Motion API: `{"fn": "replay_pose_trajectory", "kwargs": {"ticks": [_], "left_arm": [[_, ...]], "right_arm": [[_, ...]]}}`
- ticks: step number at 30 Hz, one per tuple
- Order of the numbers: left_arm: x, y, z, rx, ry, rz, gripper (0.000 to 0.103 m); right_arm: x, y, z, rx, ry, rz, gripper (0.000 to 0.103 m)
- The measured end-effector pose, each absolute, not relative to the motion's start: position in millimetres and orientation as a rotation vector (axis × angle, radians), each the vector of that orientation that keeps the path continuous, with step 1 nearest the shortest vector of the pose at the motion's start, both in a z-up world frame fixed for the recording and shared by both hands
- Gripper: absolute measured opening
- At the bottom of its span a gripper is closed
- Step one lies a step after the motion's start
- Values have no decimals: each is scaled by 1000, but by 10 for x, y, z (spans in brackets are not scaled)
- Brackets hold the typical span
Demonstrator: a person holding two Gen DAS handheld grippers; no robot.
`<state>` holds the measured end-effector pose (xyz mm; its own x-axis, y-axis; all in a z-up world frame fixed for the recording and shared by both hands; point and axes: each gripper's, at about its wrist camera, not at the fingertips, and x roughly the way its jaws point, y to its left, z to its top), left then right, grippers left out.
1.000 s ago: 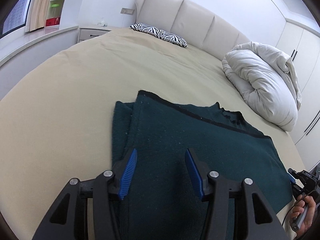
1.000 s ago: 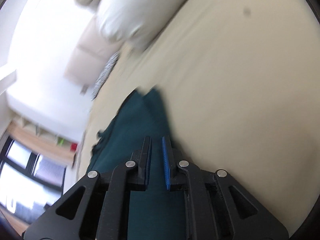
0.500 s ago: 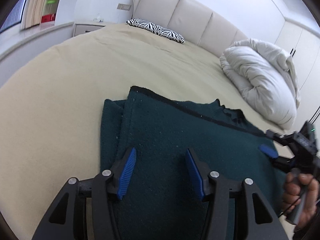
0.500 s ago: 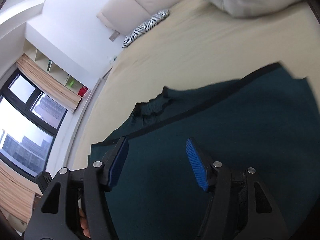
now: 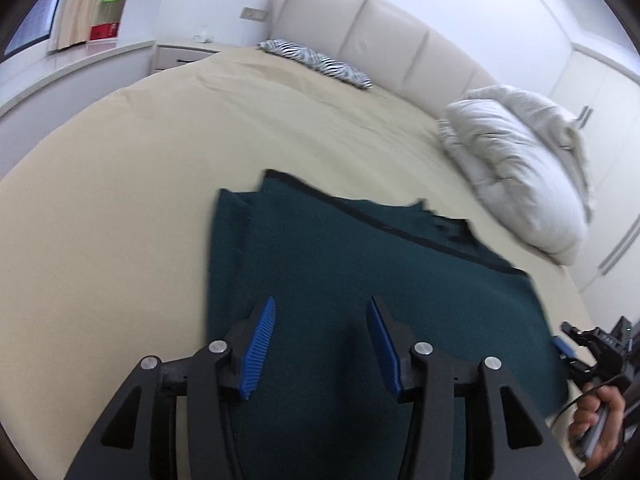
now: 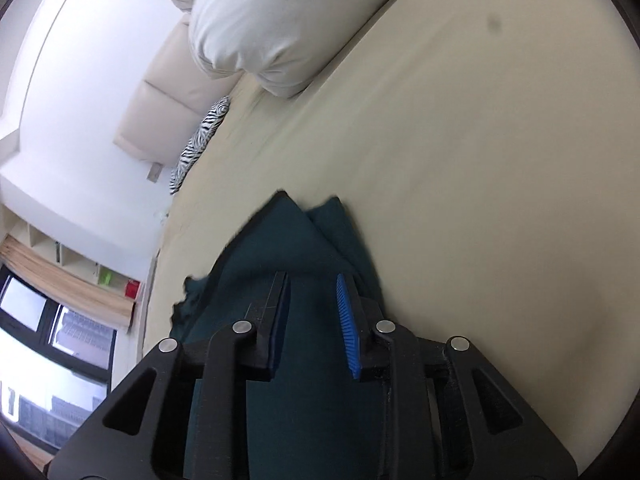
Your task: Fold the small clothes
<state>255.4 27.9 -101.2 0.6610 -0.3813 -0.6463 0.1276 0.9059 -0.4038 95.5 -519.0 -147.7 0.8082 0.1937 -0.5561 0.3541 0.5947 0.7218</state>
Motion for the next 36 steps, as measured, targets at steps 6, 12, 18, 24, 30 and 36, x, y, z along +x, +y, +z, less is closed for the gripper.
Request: {"fn": "replay_pose_trajectory", "kwargs": {"ticks": [6, 12, 18, 24, 30, 36], "left_arm": [[2170, -193, -1042, -100, 869, -300, 52], [2074, 130, -1091, -142, 905, -249, 51], [2008, 89, -1126, -110, 911, -228, 53], [2035, 38, -1139, -91, 909, -224, 57], [2047, 23, -1153, -81, 911, -223, 58], [2057, 0, -1170, -71, 912, -228, 61]], "right_arm": [[689, -3987, -1326, 839, 774, 288, 47], [638, -3808, -1706, 878, 848, 330, 43], [64, -4727, -1601, 954, 737, 88, 44], [-433, -5218, -1312, 891, 659, -77, 53], [-547, -5404, -1249, 900, 666, -118, 55], [-120, -5356, -1527, 933, 717, -137, 55]]}}
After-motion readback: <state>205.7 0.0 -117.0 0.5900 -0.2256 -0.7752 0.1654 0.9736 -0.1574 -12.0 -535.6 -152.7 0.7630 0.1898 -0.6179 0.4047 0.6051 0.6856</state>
